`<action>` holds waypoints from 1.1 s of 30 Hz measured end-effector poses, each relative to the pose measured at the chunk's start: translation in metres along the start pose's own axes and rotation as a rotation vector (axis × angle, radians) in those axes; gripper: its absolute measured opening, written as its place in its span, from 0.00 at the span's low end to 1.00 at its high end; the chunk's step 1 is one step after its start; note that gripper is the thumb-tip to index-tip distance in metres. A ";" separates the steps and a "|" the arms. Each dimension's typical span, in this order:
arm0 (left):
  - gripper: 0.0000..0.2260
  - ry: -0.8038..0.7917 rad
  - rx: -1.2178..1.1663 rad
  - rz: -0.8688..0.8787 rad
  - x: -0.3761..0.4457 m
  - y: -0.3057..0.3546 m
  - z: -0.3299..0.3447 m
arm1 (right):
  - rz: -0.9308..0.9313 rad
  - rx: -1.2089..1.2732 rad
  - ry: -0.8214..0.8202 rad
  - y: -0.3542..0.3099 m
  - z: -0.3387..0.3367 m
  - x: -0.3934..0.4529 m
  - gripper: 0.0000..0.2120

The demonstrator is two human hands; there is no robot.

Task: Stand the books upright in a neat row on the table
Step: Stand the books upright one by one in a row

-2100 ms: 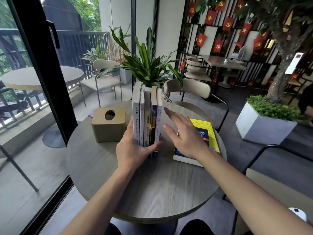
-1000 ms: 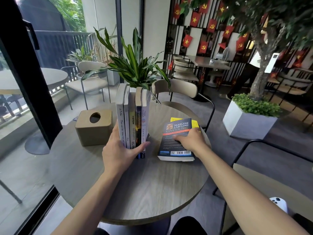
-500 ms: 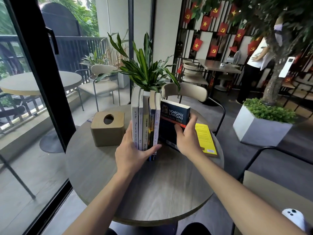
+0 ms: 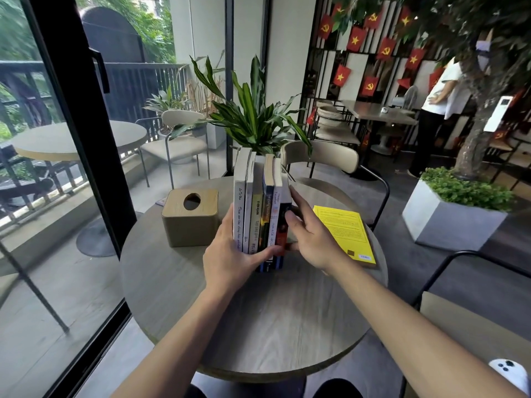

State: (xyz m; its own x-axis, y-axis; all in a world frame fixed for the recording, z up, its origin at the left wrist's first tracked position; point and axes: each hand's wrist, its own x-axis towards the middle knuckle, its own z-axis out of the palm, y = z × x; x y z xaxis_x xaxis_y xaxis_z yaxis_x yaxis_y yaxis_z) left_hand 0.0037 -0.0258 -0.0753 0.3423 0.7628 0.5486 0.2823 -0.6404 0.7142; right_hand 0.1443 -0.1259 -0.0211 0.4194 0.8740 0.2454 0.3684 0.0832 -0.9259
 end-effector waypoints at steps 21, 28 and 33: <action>0.62 0.018 0.075 0.011 0.004 0.005 0.002 | -0.093 -0.394 0.102 -0.013 -0.003 0.005 0.53; 0.54 0.071 0.098 -0.023 -0.002 0.015 0.013 | -0.145 -0.528 0.181 -0.007 0.003 0.012 0.50; 0.54 0.078 0.092 -0.021 -0.002 0.014 0.014 | -0.152 -0.556 0.164 -0.007 -0.001 0.013 0.49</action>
State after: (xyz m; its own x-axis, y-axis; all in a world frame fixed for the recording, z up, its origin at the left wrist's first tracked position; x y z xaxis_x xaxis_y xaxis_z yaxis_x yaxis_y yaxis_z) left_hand 0.0192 -0.0376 -0.0723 0.2651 0.7786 0.5687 0.3708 -0.6268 0.6853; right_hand 0.1485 -0.1158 -0.0116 0.4346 0.7826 0.4457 0.7945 -0.1001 -0.5990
